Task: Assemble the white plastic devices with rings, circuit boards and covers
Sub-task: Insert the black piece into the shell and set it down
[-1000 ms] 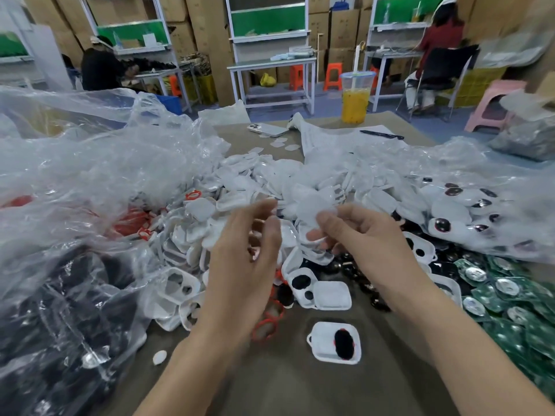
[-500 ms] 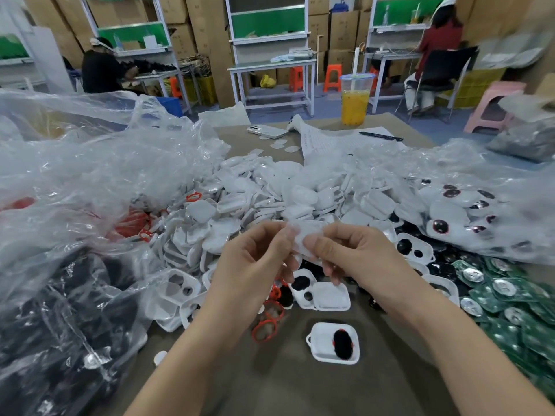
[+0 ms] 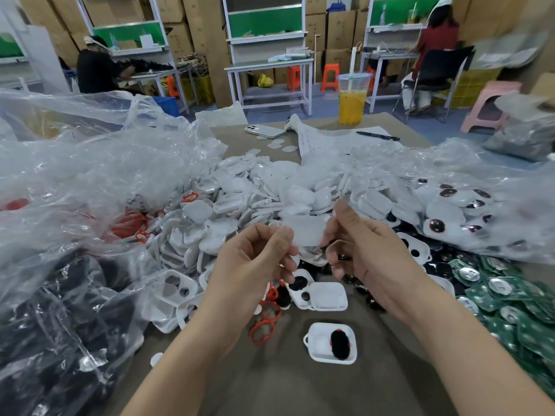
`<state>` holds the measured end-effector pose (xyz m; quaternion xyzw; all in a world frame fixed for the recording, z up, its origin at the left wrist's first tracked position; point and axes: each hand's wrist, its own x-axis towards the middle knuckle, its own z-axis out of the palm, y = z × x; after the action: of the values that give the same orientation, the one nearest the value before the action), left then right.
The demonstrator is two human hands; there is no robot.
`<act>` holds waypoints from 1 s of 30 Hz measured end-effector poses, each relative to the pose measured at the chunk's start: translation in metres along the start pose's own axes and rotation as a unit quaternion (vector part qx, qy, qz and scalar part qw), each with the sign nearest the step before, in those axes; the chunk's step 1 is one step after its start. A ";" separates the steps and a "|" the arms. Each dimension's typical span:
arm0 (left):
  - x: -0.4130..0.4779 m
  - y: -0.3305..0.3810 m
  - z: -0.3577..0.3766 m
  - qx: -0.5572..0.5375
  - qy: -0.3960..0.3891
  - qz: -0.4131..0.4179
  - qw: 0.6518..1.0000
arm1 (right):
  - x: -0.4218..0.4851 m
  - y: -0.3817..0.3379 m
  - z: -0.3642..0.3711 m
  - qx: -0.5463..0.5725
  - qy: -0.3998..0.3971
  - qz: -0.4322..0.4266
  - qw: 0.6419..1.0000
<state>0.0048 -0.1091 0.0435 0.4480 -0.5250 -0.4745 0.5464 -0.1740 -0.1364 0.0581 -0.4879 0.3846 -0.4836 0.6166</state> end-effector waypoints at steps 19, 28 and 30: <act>0.001 -0.002 -0.001 -0.021 0.003 -0.001 1.000 | 0.002 0.003 -0.006 0.000 -0.041 0.003 0.999; 0.003 -0.005 0.000 -0.033 -0.004 -0.006 0.999 | 0.003 0.004 -0.008 0.011 -0.012 0.005 1.000; 0.003 -0.005 0.000 -0.041 -0.003 -0.007 0.999 | 0.004 0.005 -0.008 0.009 -0.005 0.005 1.000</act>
<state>0.0042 -0.1124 0.0393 0.4274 -0.5036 -0.5004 0.5598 -0.1795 -0.1417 0.0518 -0.4829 0.3797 -0.4819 0.6248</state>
